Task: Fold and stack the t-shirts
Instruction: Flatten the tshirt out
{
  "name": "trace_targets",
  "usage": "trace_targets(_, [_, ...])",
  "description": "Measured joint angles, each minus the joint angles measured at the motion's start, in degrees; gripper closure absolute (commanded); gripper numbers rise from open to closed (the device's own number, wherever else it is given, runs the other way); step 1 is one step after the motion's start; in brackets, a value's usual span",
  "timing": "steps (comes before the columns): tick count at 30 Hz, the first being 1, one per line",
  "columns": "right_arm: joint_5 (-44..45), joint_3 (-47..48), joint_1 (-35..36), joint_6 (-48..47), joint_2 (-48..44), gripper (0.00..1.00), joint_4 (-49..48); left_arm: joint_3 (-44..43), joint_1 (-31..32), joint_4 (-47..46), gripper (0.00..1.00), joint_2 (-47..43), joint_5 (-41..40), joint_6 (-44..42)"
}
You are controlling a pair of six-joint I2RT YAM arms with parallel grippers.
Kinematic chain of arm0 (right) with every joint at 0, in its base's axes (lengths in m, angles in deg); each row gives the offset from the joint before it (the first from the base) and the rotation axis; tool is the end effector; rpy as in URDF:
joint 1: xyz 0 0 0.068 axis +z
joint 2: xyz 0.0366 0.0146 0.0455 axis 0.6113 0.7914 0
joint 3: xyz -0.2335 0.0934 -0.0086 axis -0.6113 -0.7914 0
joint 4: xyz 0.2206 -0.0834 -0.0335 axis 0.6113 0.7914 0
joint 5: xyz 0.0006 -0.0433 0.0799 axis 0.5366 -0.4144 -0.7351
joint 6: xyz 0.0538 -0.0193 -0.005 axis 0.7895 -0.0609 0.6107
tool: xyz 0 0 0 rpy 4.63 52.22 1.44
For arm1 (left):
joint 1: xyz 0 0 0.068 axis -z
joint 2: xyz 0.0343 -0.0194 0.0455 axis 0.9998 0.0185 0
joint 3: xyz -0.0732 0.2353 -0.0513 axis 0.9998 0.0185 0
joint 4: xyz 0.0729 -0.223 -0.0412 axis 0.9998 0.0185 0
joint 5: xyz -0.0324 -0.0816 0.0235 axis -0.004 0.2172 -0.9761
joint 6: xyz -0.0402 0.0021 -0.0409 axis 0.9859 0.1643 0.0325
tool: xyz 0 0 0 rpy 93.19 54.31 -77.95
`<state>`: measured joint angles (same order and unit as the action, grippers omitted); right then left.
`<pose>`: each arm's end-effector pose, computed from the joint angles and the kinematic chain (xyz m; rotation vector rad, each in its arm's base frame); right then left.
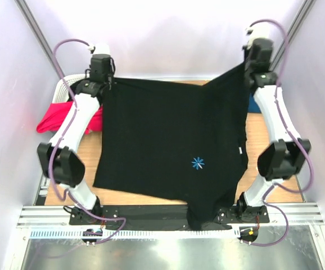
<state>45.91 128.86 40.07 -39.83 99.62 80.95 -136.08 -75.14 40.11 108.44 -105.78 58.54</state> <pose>0.3761 0.0017 0.4167 0.0070 1.7403 -0.4581 0.3580 -0.0707 0.3748 -0.2118 1.9577 0.1508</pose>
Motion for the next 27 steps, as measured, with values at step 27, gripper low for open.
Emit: trace_targets(27, [-1.25, 13.79, 0.02, 0.83, 16.48, 0.99, -9.18, -8.55, -2.80, -4.68, 1.00, 13.27, 4.96, 1.75])
